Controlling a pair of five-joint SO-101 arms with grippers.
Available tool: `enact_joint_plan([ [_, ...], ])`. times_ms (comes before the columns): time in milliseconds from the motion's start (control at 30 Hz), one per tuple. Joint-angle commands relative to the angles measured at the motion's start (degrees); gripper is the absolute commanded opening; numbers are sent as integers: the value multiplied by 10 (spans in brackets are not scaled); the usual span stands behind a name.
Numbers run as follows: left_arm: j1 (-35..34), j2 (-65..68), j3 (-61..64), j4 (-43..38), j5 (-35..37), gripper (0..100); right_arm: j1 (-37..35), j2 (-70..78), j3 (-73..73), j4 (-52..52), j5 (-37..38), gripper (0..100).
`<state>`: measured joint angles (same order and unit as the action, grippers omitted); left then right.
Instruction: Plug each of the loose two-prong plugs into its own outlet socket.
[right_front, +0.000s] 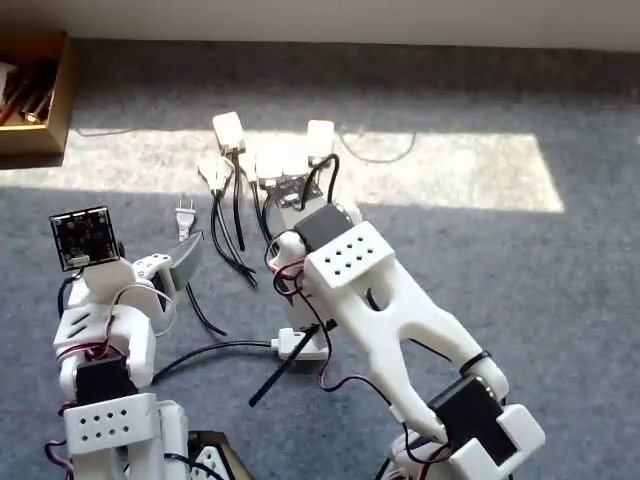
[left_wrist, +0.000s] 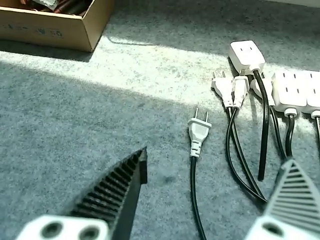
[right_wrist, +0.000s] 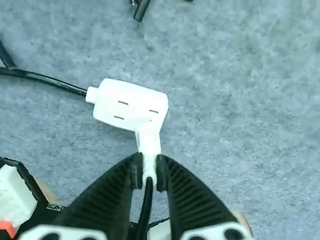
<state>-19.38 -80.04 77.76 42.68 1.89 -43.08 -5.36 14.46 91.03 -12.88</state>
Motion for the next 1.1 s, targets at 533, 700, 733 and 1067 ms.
enact_joint_plan([
  [533,0,-1,-2,-13,5,389,73,99,25,-25,-62,9],
  [700,0,-2,-2,-13,5,389,76,97,25,-7,-72,9],
  [733,0,-2,-2,-13,5,389,76,97,27,-7,-70,9],
  [1067,0,-1,-2,-13,5,389,19,99,61,-29,-69,9],
])
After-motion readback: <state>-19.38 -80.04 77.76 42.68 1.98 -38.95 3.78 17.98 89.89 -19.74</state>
